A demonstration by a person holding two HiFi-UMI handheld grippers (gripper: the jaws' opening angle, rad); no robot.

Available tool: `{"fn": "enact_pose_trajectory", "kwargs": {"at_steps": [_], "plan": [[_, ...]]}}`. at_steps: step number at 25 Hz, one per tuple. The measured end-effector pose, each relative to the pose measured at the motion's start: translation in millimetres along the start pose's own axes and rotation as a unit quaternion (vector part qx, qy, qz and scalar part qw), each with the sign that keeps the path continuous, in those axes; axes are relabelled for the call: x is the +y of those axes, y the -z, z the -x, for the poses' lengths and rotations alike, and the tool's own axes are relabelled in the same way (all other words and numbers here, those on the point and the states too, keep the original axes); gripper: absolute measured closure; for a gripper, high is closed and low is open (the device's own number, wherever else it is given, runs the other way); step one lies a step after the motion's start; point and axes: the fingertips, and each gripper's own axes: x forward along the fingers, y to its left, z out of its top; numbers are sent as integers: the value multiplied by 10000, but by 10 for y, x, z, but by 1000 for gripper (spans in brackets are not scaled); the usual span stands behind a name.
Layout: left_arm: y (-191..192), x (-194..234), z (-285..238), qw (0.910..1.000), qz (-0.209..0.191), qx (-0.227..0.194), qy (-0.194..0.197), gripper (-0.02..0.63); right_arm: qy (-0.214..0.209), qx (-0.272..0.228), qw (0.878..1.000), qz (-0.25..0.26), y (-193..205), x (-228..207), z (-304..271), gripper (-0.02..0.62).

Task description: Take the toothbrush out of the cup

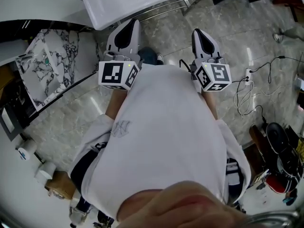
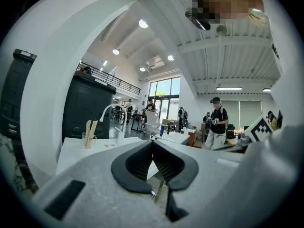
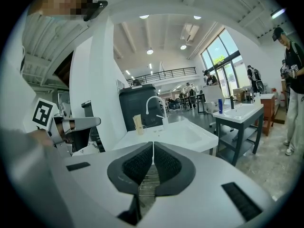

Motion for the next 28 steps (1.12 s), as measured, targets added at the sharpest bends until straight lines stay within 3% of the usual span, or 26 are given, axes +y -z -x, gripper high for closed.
{"fn": "enact_pose_trajectory", "kwargs": {"at_steps": [11, 28], "plan": [[-17, 127, -290, 9999, 102, 21, -56, 591, -33, 177, 9998, -14, -46, -149, -242, 580], [16, 1166, -1203, 9988, 291, 234, -318, 591, -151, 483, 9987, 64, -332, -279, -1577, 580]]}}
